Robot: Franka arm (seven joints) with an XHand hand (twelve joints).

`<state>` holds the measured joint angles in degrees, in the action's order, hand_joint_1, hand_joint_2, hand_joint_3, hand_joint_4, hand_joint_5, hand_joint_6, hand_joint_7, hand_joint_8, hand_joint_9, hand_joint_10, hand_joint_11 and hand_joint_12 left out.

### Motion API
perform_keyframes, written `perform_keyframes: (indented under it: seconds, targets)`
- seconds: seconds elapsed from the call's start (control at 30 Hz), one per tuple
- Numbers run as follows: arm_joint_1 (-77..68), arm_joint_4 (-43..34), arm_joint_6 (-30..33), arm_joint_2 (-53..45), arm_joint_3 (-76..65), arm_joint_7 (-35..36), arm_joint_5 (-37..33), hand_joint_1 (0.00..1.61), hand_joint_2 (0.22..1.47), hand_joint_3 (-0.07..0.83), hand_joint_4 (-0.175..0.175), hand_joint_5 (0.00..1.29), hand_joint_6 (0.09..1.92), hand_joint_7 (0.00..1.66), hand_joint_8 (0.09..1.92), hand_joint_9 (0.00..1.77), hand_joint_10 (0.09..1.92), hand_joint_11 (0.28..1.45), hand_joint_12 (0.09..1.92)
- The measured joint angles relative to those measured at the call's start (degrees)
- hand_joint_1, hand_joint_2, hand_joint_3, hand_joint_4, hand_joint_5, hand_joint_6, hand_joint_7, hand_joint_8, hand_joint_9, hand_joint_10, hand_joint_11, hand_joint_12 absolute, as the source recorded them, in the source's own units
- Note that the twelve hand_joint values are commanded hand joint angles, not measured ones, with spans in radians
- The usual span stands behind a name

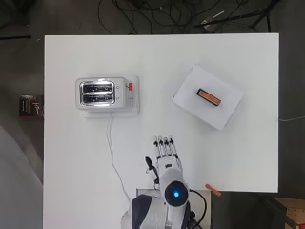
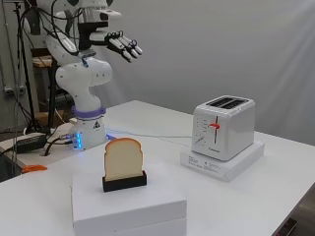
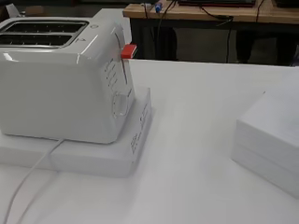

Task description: Teleoperate dual arm-hand system to toast a bread

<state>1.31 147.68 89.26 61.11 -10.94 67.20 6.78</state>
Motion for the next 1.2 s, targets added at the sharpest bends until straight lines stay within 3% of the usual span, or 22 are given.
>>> perform_keyframes:
  seconds: [0.2, 0.33, 0.57, 0.73, 0.87, 1.1, 1.2]
  targets:
    - [0.21, -7.15, 0.04, -12.47, -3.48, -2.76, 2.19, 0.25, 1.21, -0.009, -0.074, 0.41, 0.09, 0.52, 0.09, 0.65, 0.09, 0.50, 0.09]
    - [0.32, -16.43, -0.29, -24.77, -6.18, -3.80, 3.98, 0.24, 1.20, -0.009, -0.031, 0.46, 0.09, 0.50, 0.09, 0.63, 0.09, 0.49, 0.09]
    - [2.72, -38.73, -2.33, -51.39, -8.64, -4.02, 4.56, 0.17, 1.12, -0.007, 0.005, 0.50, 0.09, 0.58, 0.09, 0.68, 0.09, 0.50, 0.09]
    - [5.97, -51.21, -4.01, -69.16, -9.66, -1.87, 3.53, 0.08, 1.11, -0.002, 0.072, 0.51, 0.09, 0.63, 0.09, 0.74, 0.09, 0.55, 0.09]
    - [7.27, -51.36, -2.57, -73.76, -10.88, 2.05, 2.63, 0.10, 1.11, -0.001, 0.085, 0.53, 0.09, 0.65, 0.09, 0.75, 0.09, 0.56, 0.09]
    - [8.27, -40.54, 1.62, -70.87, -11.05, 5.52, 0.49, 0.19, 1.13, 0.004, 0.065, 0.53, 0.09, 0.69, 0.09, 0.78, 0.09, 0.58, 0.09]
    - [8.56, -39.96, 0.95, -71.10, -11.34, 5.58, -0.68, 0.21, 1.13, 0.004, 0.063, 0.52, 0.09, 0.68, 0.09, 0.77, 0.09, 0.57, 0.09]
